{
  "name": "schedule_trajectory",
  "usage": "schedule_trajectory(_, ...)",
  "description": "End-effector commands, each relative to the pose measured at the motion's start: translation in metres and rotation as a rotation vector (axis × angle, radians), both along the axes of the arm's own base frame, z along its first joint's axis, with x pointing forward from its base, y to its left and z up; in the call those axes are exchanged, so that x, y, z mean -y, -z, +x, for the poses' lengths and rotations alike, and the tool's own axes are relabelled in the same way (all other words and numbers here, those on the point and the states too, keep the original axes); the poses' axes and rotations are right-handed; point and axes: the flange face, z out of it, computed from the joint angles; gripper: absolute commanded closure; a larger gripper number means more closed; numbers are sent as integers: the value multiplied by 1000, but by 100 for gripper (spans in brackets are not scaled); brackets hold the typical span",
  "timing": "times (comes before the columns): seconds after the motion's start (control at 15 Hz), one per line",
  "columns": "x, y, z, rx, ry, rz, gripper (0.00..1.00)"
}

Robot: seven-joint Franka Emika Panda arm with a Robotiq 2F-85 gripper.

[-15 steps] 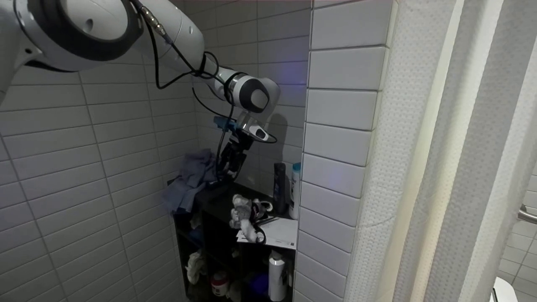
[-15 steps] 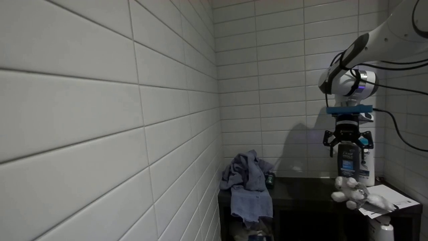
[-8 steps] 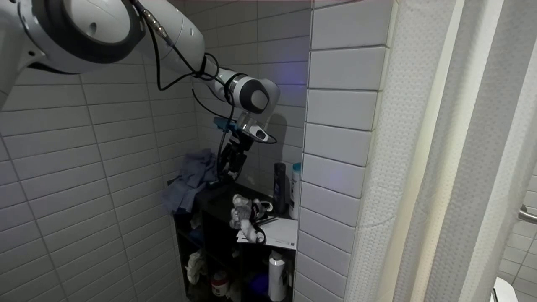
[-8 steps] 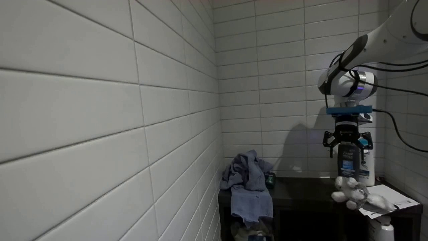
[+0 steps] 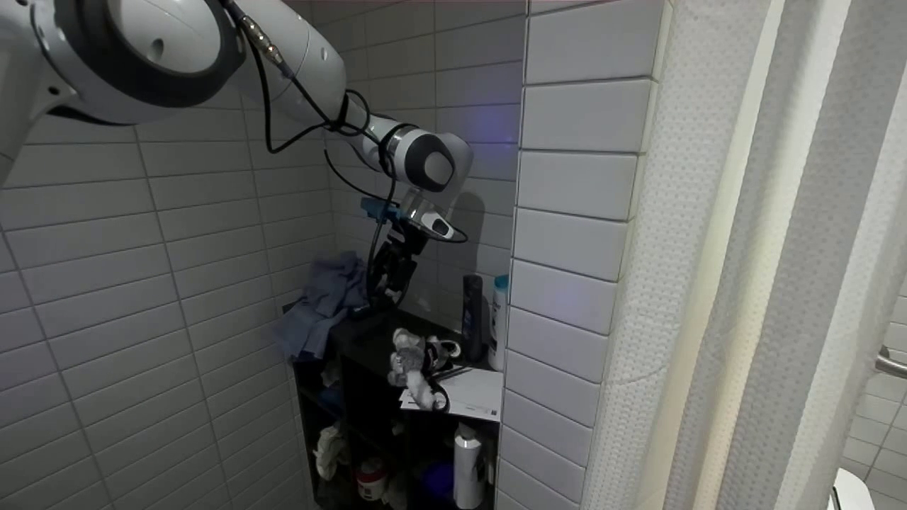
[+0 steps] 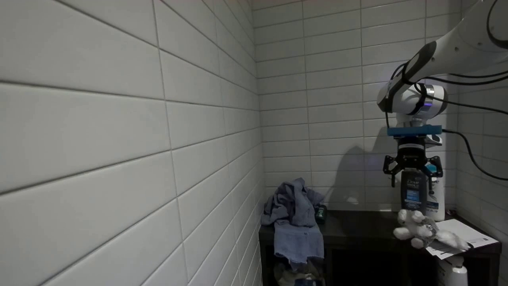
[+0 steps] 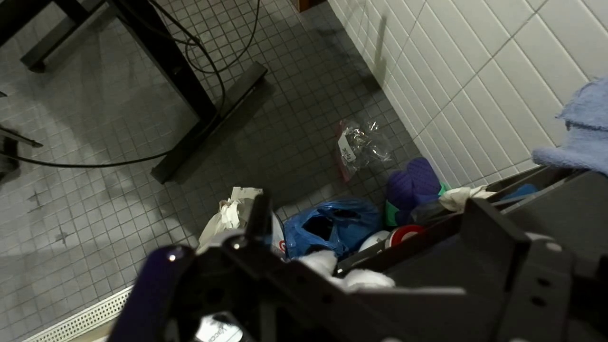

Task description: Remove the doll from the top of the cabinet

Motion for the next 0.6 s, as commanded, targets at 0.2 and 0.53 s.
schedule_trajectory(0.2,2,-4,6,105,58,-21,0)
schedule_trajectory(0.53,5,-2,17,340,185,-96,0)
